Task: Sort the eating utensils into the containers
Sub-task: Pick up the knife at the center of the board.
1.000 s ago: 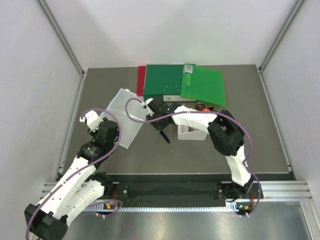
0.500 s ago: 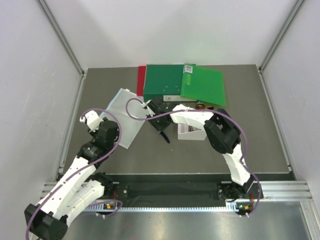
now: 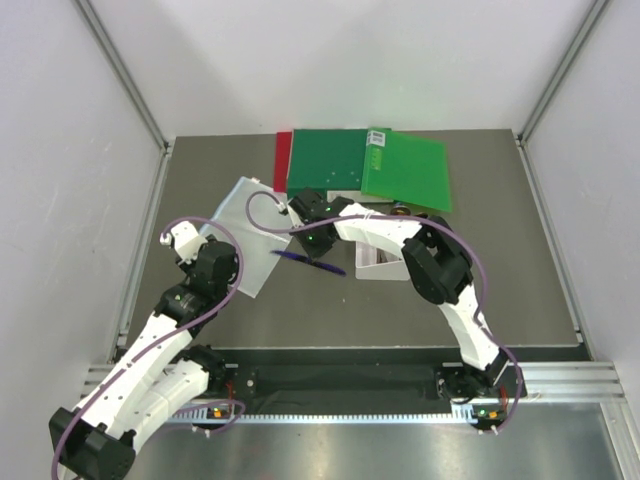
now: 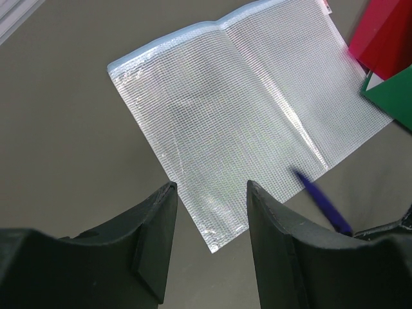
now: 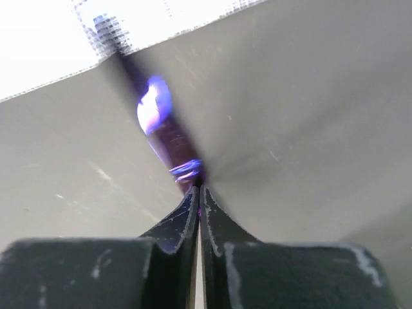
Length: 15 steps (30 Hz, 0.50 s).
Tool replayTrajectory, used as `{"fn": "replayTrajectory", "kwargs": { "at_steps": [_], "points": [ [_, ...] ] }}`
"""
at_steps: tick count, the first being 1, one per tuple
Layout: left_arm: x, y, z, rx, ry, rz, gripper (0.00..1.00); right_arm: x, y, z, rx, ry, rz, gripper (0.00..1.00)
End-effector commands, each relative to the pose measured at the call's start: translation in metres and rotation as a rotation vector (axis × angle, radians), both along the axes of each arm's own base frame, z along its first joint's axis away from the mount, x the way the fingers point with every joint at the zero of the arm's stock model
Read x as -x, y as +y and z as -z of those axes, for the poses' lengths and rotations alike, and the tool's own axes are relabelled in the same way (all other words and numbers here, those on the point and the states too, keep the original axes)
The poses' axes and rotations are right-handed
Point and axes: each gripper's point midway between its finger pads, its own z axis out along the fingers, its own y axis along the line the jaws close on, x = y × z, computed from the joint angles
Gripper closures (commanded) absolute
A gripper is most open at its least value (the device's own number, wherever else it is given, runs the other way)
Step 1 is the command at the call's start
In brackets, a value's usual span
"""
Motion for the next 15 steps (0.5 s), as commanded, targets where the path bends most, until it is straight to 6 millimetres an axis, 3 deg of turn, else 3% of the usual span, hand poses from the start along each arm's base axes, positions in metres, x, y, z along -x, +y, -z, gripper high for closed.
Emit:
{"fn": "replayTrajectory", "kwargs": {
  "at_steps": [1, 7, 8, 9, 10, 15],
  "points": [
    [-0.002, 0.002, -0.008, 0.002, -0.035, -0.005, 0.48, 0.03, -0.017, 0.034, 0.093, 0.154, -0.022, 1.0],
    [-0.003, 0.0, -0.003, 0.002, -0.024, 0.001, 0.48, 0.037, -0.025, 0.031, 0.094, 0.156, -0.016, 1.0],
    [-0.004, 0.0, -0.004, 0.002, -0.024, 0.003, 0.48, 0.037, -0.027, 0.033, 0.104, 0.155, -0.023, 0.95],
    [-0.005, -0.001, -0.004, 0.002, -0.023, 0.004, 0.48, 0.034, -0.028, 0.029, 0.105, 0.137, -0.022, 0.72],
    [-0.005, -0.001, -0.003, 0.002, -0.022, 0.002, 0.48, 0.034, -0.029, 0.028, 0.107, 0.127, -0.024, 0.65],
    [-0.004, -0.001, -0.002, -0.001, -0.016, 0.004, 0.48, 0.03, -0.037, 0.019, 0.108, 0.077, -0.05, 0.58]
  ]
}}
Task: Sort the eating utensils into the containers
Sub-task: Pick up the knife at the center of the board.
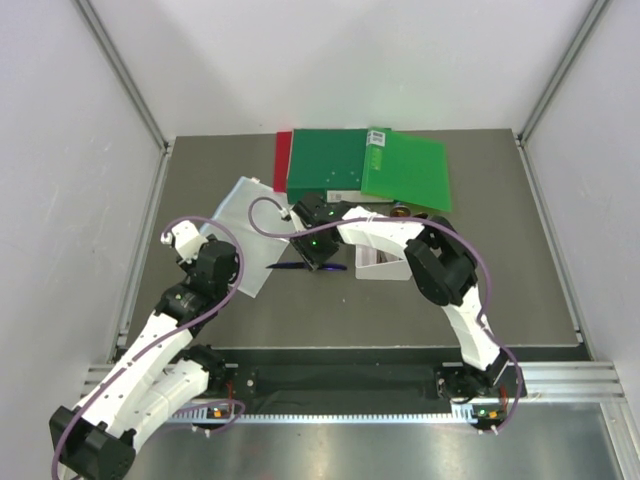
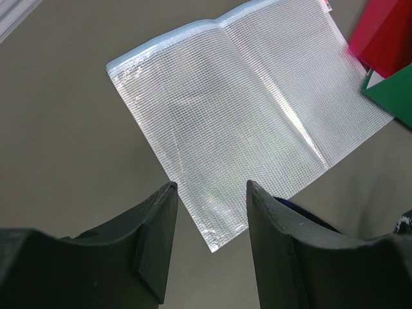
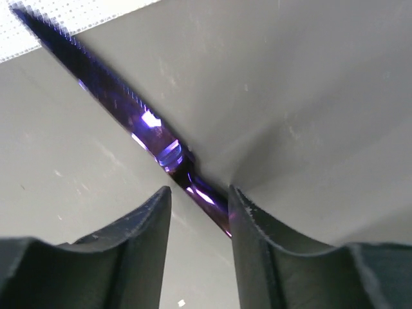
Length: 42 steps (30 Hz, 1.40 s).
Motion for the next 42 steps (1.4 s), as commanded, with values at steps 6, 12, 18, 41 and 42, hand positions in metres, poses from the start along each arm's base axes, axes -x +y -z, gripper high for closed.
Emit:
{"fn": "replayTrajectory", "kwargs": {
  "at_steps": [6, 12, 18, 41, 42],
  "points": [
    [-0.003, 0.001, -0.003, -0.002, -0.02, -0.002, 0.48, 0.019, -0.035, 0.028, 0.146, 0.076, -0.063, 0.59],
    [-0.002, 0.002, -0.002, -0.005, -0.017, -0.006, 0.48, 0.025, -0.034, 0.036, 0.155, 0.102, -0.073, 0.74],
    [-0.002, 0.002, -0.002, -0.004, -0.02, -0.006, 0.48, 0.03, -0.034, 0.045, 0.185, 0.073, -0.085, 0.84],
    [0.0, 0.003, -0.004, -0.002, -0.027, -0.007, 0.48, 0.031, -0.028, 0.07, 0.275, 0.003, -0.104, 1.0],
    [0.0, 0.003, -0.004, -0.002, -0.028, -0.008, 0.48, 0.031, -0.028, 0.07, 0.276, 0.003, -0.105, 1.0]
  ]
}}
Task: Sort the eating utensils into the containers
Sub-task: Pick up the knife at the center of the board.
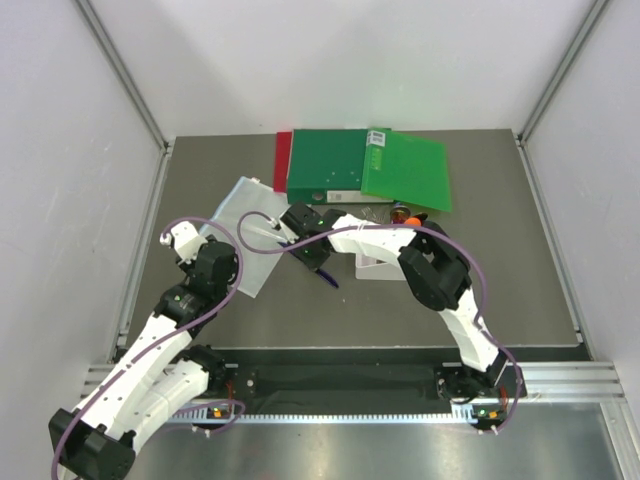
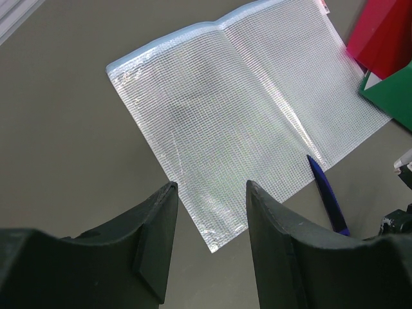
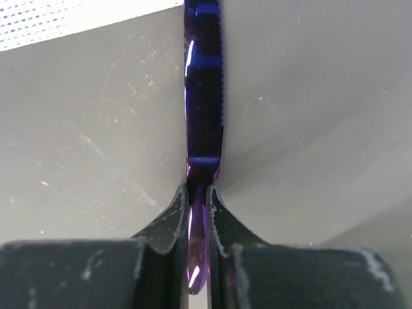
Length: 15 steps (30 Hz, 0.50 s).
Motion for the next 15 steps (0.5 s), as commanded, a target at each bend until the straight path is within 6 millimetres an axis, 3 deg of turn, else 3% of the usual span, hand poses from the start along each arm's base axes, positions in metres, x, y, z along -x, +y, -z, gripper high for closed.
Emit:
{"fn": "replayTrajectory", "kwargs": {
  "at_steps": [1, 4, 7, 8, 11, 15],
  "points": [
    [-0.001, 0.002, -0.002, -0.003, -0.02, -0.008, 0.48, 0.028, -0.034, 0.067, 0.186, 0.122, -0.015, 1.0],
    [-0.001, 0.002, -0.002, -0.003, -0.02, -0.008, 0.48, 0.028, -0.036, 0.071, 0.2, 0.123, -0.013, 1.0],
    [-0.001, 0.002, -0.003, -0.003, -0.021, -0.008, 0.48, 0.029, -0.04, 0.077, 0.218, 0.132, -0.011, 0.76],
    [-0.001, 0.002, -0.002, -0.003, -0.02, -0.008, 0.48, 0.029, -0.04, 0.077, 0.222, 0.131, -0.009, 0.78],
    [-0.002, 0.002, -0.002, -0.004, -0.021, -0.009, 0.48, 0.031, -0.044, 0.081, 0.238, 0.137, -0.009, 1.0],
    [-0.001, 0.002, -0.002, -0.003, -0.02, -0.008, 0.48, 0.032, -0.047, 0.084, 0.241, 0.134, 0.0, 1.0]
  ]
}}
